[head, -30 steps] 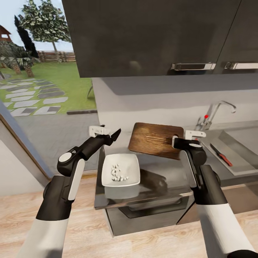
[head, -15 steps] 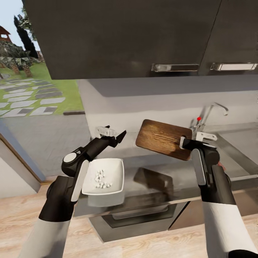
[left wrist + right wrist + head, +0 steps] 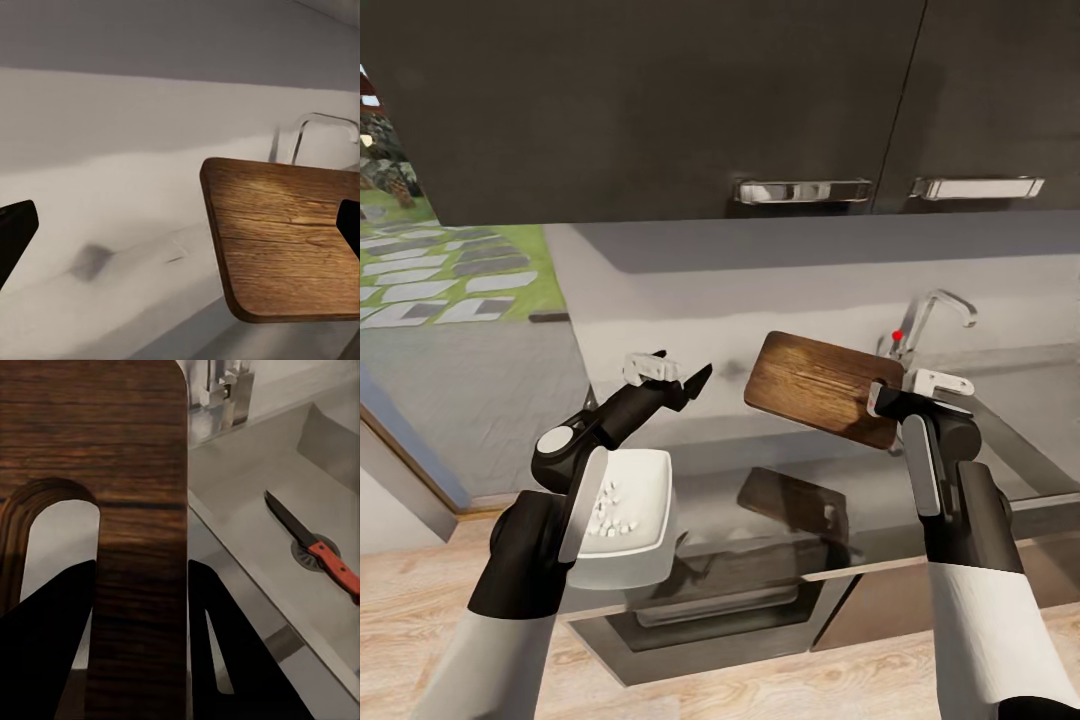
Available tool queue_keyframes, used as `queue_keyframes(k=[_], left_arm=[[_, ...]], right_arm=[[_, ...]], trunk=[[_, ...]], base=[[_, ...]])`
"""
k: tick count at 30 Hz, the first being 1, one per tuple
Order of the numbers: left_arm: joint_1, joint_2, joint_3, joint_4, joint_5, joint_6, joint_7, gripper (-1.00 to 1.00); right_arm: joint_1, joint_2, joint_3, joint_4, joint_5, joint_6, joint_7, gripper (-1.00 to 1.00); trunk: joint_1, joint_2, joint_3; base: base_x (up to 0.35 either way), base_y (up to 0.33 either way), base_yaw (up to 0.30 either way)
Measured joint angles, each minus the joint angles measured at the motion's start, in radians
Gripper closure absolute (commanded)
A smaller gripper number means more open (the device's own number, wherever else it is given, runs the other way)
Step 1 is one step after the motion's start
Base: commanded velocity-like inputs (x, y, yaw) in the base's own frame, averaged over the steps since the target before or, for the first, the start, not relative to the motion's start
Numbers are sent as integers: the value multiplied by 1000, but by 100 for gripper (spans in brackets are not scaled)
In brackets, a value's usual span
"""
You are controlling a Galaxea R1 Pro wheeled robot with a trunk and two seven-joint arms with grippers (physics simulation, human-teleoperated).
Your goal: In the kitchen, take the Vidalia onion out of the sink, dice it on the chopping board with the paring knife, put the diced onion into the bowl on the countertop, then place both the paring knife and the chopping board into the sink.
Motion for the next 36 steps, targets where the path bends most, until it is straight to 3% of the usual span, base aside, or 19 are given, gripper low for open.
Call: queue_keyframes(k=[10,36], left_arm=[[0,1,0,0,0,-28,1,-100],[0,0,-1,0,0,-30,2,-100]], right_arm=[[0,0,1,0,-5,1,-1,100],[0,0,-1,0,-2,4,-3,100]], trunk=[[0,0,0],[0,0,0]], base=[[1,-50,0],[0,-294,0]])
